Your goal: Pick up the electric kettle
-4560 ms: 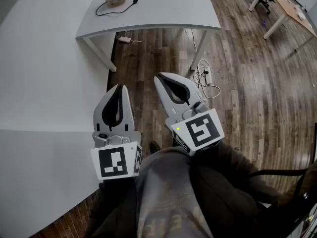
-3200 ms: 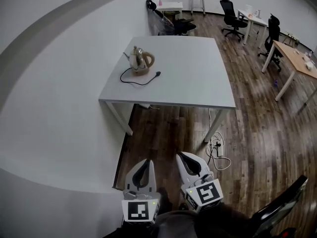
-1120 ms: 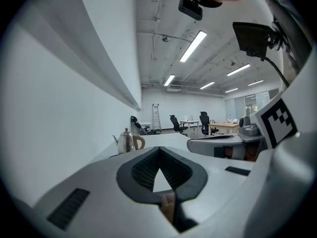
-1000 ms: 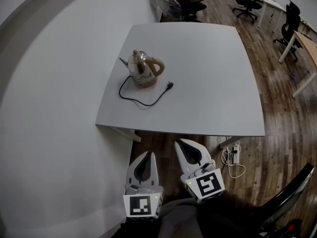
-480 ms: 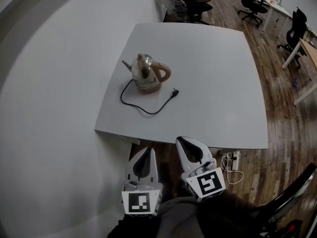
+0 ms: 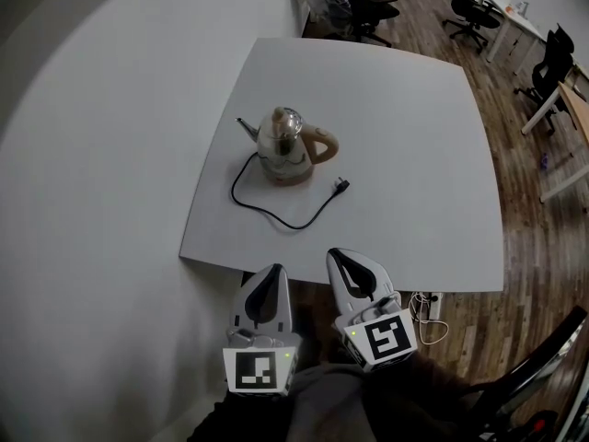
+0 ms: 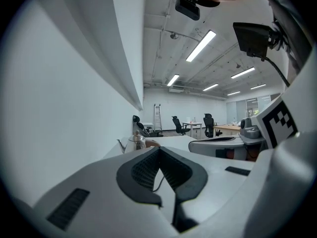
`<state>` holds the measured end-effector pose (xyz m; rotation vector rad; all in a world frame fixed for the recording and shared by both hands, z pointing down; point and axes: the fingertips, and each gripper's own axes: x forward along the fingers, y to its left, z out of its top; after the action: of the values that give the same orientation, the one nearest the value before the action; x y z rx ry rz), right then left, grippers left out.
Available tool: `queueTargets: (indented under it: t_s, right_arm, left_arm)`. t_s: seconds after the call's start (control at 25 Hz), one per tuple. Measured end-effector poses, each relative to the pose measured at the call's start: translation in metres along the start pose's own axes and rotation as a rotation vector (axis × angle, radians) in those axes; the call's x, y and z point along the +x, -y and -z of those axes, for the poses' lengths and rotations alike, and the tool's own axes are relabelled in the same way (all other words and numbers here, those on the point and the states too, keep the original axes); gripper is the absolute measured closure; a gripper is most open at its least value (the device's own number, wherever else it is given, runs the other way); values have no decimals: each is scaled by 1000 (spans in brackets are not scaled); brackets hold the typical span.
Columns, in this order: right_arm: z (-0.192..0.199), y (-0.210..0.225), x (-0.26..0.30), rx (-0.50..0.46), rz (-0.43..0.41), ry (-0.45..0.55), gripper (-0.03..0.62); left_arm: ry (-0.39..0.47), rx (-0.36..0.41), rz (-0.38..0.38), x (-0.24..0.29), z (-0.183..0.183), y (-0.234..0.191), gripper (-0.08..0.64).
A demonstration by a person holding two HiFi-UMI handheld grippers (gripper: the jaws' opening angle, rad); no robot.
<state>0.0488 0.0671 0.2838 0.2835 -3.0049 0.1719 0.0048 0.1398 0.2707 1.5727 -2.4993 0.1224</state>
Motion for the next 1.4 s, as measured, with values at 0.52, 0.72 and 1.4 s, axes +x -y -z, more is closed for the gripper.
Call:
queueTargets:
  t_s: [0.52,0.72,1.4]
  right_arm:
    - [-8,-8,53,-6,85,-37,589]
    - [-13,-4,65,-17,96,-19,589]
    - [-2,56,126,33,82,-23,589]
  left_arm:
    - [7,-19,54,25,0,-52,560]
    - [-8,-27,57,34,3,-60,560]
    - [-66,15,70,121,2,-70,560]
